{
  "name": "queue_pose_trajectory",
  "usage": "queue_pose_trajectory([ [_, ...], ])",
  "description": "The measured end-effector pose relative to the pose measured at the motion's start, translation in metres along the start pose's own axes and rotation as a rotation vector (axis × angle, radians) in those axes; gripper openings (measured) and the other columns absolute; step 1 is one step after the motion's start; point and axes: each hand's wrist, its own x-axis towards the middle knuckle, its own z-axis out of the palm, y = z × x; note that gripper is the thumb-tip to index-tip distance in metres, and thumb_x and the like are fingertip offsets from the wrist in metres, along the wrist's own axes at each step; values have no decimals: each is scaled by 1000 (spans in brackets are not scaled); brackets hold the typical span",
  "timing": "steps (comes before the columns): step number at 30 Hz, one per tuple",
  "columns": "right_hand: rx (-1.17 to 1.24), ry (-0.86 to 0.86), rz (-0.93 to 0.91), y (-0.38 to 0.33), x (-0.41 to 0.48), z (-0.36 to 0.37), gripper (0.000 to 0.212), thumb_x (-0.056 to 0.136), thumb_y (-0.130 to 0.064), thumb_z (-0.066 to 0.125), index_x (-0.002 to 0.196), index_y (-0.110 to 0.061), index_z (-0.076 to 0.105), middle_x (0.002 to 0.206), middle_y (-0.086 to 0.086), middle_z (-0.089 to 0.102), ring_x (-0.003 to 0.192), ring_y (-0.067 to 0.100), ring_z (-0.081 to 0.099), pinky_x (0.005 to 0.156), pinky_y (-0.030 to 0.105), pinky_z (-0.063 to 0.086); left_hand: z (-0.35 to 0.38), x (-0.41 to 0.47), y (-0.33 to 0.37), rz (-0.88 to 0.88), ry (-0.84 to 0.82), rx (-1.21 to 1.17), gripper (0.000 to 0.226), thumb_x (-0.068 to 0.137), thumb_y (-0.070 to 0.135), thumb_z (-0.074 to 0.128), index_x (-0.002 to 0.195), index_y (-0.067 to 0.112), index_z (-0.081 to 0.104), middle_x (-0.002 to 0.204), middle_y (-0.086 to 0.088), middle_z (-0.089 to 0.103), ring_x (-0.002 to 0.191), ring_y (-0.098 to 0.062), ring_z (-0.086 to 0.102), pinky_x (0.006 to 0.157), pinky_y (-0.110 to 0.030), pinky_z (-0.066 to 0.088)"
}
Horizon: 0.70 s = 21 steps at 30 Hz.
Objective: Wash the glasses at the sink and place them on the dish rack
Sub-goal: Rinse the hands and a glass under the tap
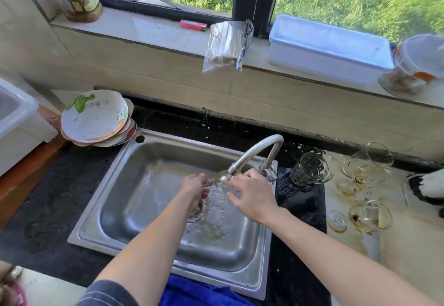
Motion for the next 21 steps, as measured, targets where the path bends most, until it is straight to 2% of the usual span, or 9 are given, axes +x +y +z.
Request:
queue_pose_trajectory([
  [4,-14,-85,28,3,3,4,31,95,-44,48,115,-32,68,109,-12,69,101,11,48,78,30,43,-10,0,6,26,49,0,17,100,15,48,98,0,55,75,-11,57,53,-14,41,38,-19,34],
  [8,173,-131,-16,-6,4,6,46,94,-34,54,139,-36,48,140,-6,52,113,13,54,96,34,45,-4,-5,7,21,6,-5,20,100,19,48,87,6,55,49,-2,59,48,-13,34,36,-19,27],
  [10,263,-114,-20,-9,8,7,36,92,-29,57,127,-34,61,134,-6,58,99,7,62,92,33,47,-3,-5,9,8,-8,-18,23,99,22,50,82,8,55,39,4,53,47,-12,31,35,-17,24],
  [12,243,-82,-73,-2,8,7,27,89,-34,55,109,-29,73,117,-9,69,100,10,65,91,36,50,-8,-5,13,17,41,0,27,97,27,55,75,11,55,37,5,47,44,-12,30,33,-16,21],
  [13,223,-56,-102,-1,6,6,30,88,-39,52,107,-29,74,112,-11,71,101,11,65,89,38,52,-10,-5,14,26,68,31,28,96,28,57,73,12,55,36,6,46,43,-12,30,33,-15,19],
  [15,166,-32,-133,0,8,6,37,88,-44,51,118,-33,69,125,-11,66,109,11,62,93,36,51,-8,-8,14,23,63,83,28,93,27,60,69,13,55,34,6,46,40,-12,29,34,-12,17],
  [17,129,-49,-127,-5,11,8,37,90,-38,57,126,-34,64,136,-8,58,116,15,59,96,33,48,-2,-11,15,12,25,96,25,90,26,61,70,12,56,34,6,45,37,-11,27,36,-12,17],
  [19,109,-53,-190,-5,11,9,29,90,-38,53,109,-27,73,120,-8,68,107,18,64,88,37,52,-6,-10,17,15,41,144,22,89,28,63,73,13,59,37,5,45,36,-10,28,38,-14,18],
  [21,69,31,-263,2,9,11,28,87,-40,52,92,-24,75,101,-9,73,94,17,68,73,39,58,-14,-7,20,22,55,230,21,87,26,64,71,14,59,43,1,46,33,-10,29,37,-13,18],
])
